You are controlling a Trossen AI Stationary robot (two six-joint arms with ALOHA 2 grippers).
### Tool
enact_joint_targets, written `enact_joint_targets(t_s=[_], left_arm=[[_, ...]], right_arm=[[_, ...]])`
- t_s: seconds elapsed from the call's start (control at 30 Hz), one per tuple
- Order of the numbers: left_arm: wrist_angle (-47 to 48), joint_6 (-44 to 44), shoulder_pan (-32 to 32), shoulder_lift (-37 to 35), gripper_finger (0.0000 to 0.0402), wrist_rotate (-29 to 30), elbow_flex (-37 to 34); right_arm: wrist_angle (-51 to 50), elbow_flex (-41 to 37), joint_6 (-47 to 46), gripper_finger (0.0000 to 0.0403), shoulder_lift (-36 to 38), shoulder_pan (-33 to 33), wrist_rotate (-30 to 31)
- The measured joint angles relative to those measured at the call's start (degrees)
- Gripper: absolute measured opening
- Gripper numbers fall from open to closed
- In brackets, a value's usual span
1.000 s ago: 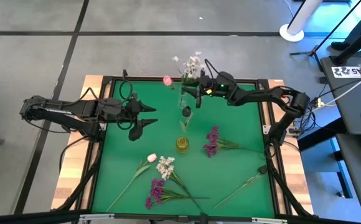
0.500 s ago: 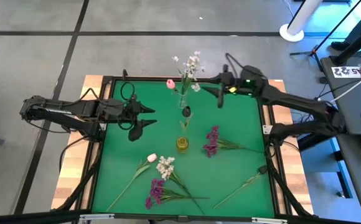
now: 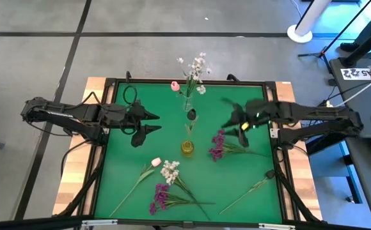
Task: Sort flowers into vase by color
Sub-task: Put the right violet flower into the yellow transparent vase
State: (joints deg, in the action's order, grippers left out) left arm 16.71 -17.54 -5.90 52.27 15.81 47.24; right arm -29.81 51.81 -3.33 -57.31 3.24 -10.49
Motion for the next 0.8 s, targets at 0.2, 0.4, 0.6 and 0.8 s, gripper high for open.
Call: enact_joint_targets(t_s=[0.2, 0.4, 0.6, 0.8], left_arm=[[0.1, -0.1, -2.0, 0.0, 0.0208, 0.0, 0.0], [0.6, 0.1, -2.2, 0.0, 0.0208, 0.0, 0.0], [0.8, 1.6, -2.2, 0.0, 0.0208, 0.0, 0.0], [0.9, 1.6, -2.2, 0.0, 0.0208, 0.0, 0.0]], right_arm=[[-11.7, -0.1, -6.6, 0.0145, -3.9, -10.0, 13.4], [-18.1, -0.1, -15.4, 0.0145, -10.2, -15.6, 14.1], [-26.0, 0.0, -22.2, 0.0170, -15.7, -18.5, 10.4], [-29.3, 0.0, -24.9, 0.0222, -19.3, -19.5, 12.5]])
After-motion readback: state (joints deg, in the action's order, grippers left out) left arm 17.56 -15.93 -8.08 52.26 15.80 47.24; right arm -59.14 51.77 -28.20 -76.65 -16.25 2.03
